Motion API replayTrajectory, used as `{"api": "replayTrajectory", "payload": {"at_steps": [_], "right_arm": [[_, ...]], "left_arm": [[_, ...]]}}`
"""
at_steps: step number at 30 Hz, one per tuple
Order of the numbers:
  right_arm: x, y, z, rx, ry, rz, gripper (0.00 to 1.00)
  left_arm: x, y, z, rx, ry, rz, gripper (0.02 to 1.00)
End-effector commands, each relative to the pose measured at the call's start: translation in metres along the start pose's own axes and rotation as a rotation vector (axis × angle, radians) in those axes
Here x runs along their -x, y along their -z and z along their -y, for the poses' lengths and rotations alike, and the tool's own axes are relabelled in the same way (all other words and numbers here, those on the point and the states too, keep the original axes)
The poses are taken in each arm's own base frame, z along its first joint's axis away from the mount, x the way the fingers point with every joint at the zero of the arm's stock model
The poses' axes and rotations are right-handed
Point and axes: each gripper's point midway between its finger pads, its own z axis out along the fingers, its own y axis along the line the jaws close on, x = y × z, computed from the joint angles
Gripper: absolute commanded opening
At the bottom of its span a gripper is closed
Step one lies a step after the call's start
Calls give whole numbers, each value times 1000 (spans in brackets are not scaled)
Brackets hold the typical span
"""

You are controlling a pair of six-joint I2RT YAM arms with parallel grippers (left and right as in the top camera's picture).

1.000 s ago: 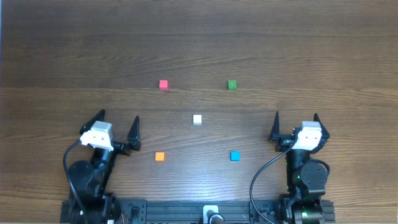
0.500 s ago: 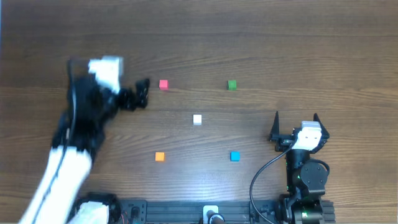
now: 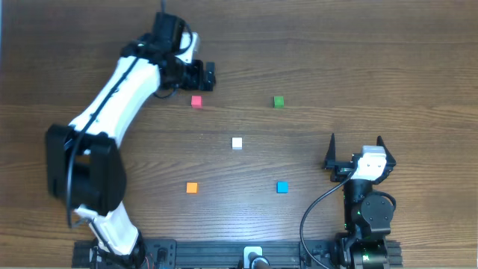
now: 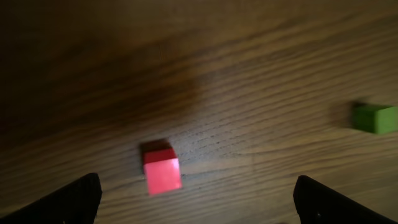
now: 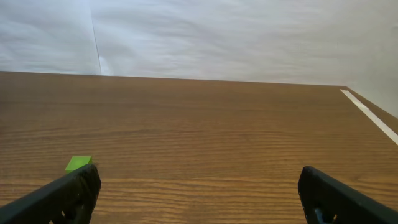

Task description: Stack Cubes

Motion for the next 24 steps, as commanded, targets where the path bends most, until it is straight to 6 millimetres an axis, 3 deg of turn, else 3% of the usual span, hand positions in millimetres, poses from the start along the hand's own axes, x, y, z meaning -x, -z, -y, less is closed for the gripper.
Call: {"api": "replayTrajectory", "payload": {"at_steps": [1,10,18,24], "right_arm": [[-2,0,-1,4,5,0,993],[-2,0,-1,4,5,0,993],[-2,0,-1,4,5,0,991],[-2,0,-1,4,5,0,993]], "left_arm": [[-7,-26,-7,33,26,-60,998],[-23,-46,-29,145,44,-125,967],[-31,-59,-29,167,31,-156,930],[-34,-64,-28,167,27,-167,849]]}}
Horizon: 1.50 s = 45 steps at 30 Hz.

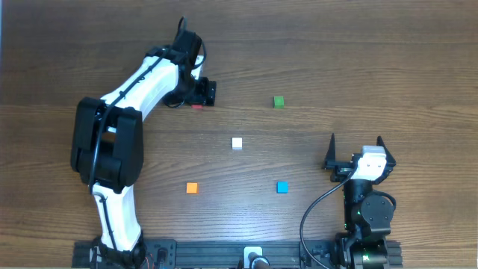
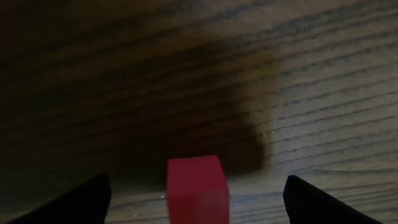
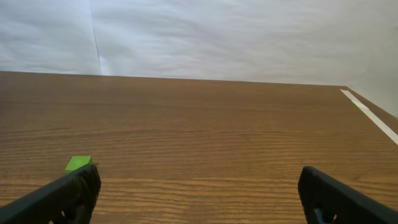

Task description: Stack Cubes

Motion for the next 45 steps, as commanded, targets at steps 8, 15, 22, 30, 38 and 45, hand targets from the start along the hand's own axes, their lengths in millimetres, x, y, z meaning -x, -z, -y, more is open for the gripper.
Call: {"api": "replayTrajectory", "payload": {"at_steps": [8,15,22,30,38,45], "right_arm": [[-2,0,-1,4,5,0,993],[-2,0,-1,4,5,0,991],[-2,0,-1,4,5,0,993],[-2,0,-1,4,5,0,993],[-2,0,-1,4,5,0,993],[-2,0,-1,4,5,0,991]], "left_arm": [[3,-6,-1,19,6,0,652],[2,-10,-3,33,8,-9,568],[2,-11,-4,36,11,-9,430],[2,-10,-3,35,41,-8,178],[-10,71,54,-24,115,91,42],[-51,112,104,-7,111,126,42]]}}
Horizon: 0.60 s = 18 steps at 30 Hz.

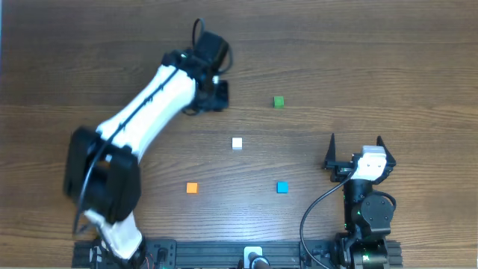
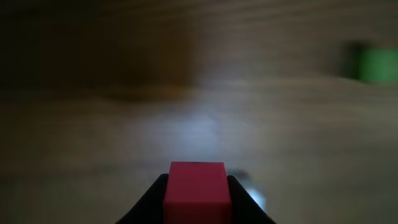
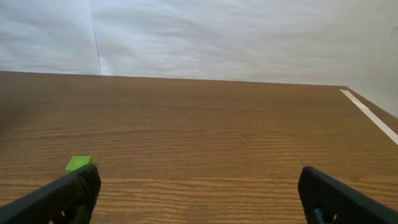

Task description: Stack Cubes

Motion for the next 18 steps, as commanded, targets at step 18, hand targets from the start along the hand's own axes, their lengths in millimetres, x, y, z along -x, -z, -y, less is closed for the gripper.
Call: {"api": "replayTrajectory", "payload": {"at_steps": [18], "right_arm": [[-2,0,-1,4,5,0,991]], "left_arm": [[-88,-18,41,79,115,12,42]]}}
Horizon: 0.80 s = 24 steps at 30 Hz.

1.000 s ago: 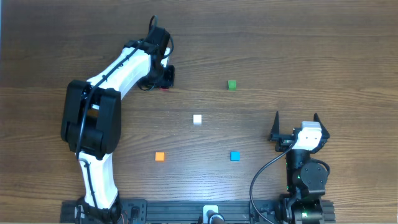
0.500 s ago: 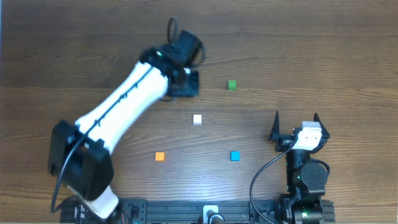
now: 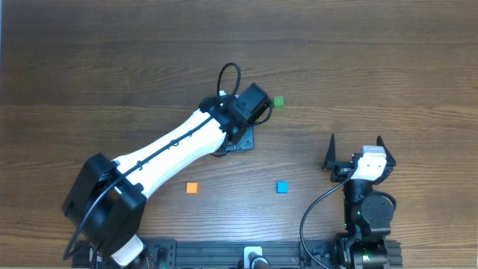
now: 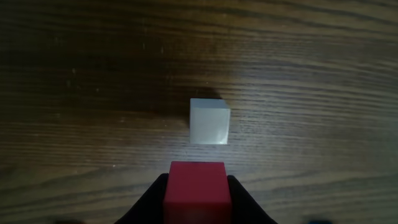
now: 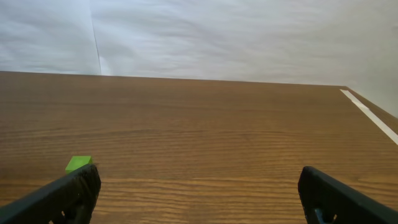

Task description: Stack Cubes

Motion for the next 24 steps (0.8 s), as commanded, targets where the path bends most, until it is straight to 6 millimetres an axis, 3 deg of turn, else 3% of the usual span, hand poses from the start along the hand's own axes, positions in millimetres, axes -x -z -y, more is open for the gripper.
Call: {"api": "replayTrajectory", "payload": {"at_steps": [1,24], "right_arm": [[-2,0,-1,4,5,0,993],[-2,0,-1,4,5,0,993]], "left_arm": [[3,-2,2,-8,34,31,42],[5,-29,9,7,31,24,42]]}}
